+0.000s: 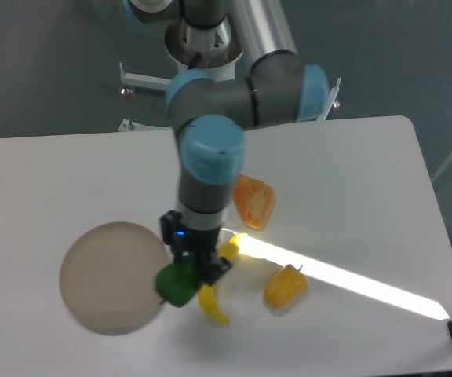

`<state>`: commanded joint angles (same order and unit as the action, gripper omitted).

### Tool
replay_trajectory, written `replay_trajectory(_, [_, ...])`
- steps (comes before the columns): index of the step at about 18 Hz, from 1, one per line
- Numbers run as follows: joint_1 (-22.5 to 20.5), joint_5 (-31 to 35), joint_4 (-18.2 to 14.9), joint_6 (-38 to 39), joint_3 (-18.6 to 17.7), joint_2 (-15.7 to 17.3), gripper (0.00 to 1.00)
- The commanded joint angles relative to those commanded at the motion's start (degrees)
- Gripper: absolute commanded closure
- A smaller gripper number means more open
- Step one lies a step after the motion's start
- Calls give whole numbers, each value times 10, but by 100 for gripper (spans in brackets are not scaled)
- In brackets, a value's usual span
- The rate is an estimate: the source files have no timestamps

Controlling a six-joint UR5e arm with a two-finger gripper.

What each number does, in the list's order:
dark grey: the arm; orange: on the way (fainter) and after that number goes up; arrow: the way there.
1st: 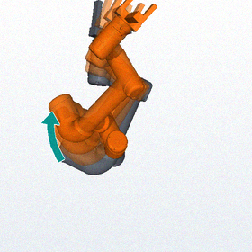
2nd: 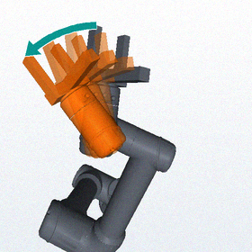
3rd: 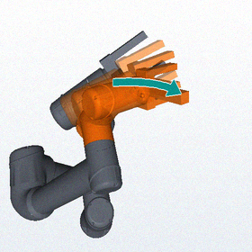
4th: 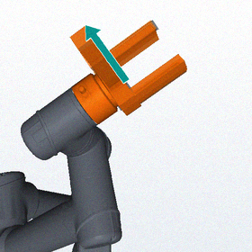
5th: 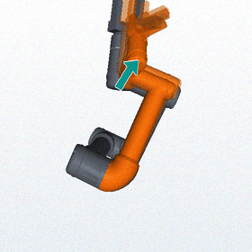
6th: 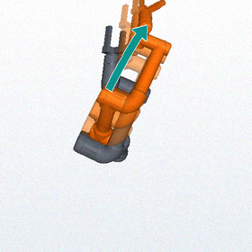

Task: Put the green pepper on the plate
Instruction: 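Carry the green pepper over the banana toward the beige plate, then lower the green pepper onto the beige plate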

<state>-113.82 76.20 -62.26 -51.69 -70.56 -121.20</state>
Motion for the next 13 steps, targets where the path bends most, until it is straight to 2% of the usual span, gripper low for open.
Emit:
replay_trajectory(1, [4,0,21,8,-17,1,69])
replay_trajectory(4, [14,6,43,20,-57,11,69])
replay_trajectory(9, [18,16,55,20,-83,10,69])
replay_trajectory(13, [25,19,97,-11,-116,8,69])
